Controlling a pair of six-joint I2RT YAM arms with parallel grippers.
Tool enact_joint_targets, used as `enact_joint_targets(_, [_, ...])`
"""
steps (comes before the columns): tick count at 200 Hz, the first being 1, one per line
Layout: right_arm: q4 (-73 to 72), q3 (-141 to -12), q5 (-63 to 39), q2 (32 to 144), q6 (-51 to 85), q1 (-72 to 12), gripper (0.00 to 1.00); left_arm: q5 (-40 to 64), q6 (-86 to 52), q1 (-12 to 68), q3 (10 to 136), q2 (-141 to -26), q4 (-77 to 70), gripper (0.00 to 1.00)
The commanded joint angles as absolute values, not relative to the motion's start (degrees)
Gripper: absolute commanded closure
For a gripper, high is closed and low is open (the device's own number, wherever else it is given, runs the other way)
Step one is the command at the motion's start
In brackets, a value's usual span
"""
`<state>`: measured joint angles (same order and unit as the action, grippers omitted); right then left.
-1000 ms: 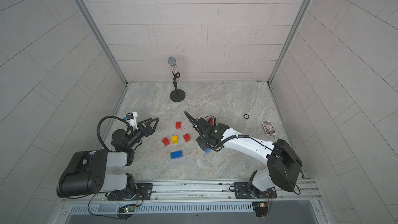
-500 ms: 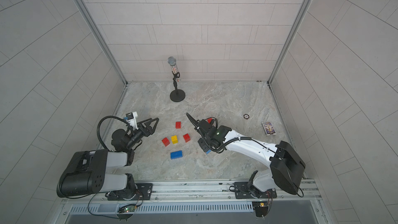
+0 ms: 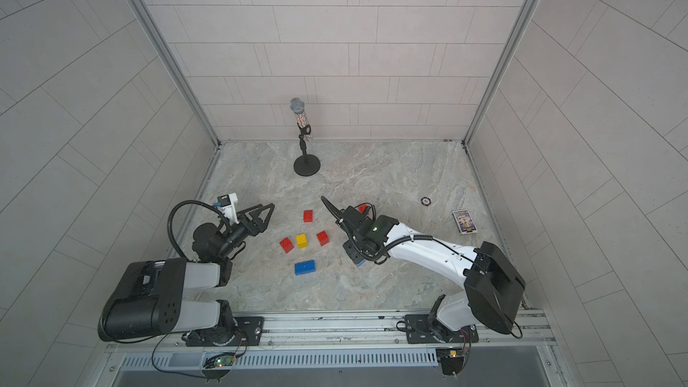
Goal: Assemble the number 1 with lego
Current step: Assemble the lego brick with the lego brick, then pick up the lego brick from the center of the board.
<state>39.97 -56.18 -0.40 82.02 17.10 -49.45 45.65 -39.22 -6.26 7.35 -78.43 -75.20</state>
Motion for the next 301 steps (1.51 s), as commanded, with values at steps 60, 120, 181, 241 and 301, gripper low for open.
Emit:
enact_joint_targets(60, [48.7,-68.7,2.1,83.6,9.7,-47.9,0.24,46.3,-39.7,-6.7,7.5,-78.6,-77.8,0.00])
enact_joint_targets(120, [47.2,-77.3,-0.9,97.8,4.2,-41.8,0.40,46.2,-39.7,-6.6,7.4,-78.6,-77.9,0.00])
enact_joint_targets(181, [44.7,-78.8,-1.2,105.3,4.2,-40.4,0.32,46.5,-39.8,-6.6,7.8,-79.2,-77.9,0.00])
enact_joint_targets(241, [43.4,-79.0,-1.6,108.3,4.2,-39.3,0.37,46.5,-39.9,-6.6,7.8,-79.3,-77.9,0.00])
enact_joint_targets(301, [42.0,-79.7,-1.2,110.0,4.7,-39.1,0.56,46.5,-39.9,-6.8,7.8,-79.2,-77.9,0.00])
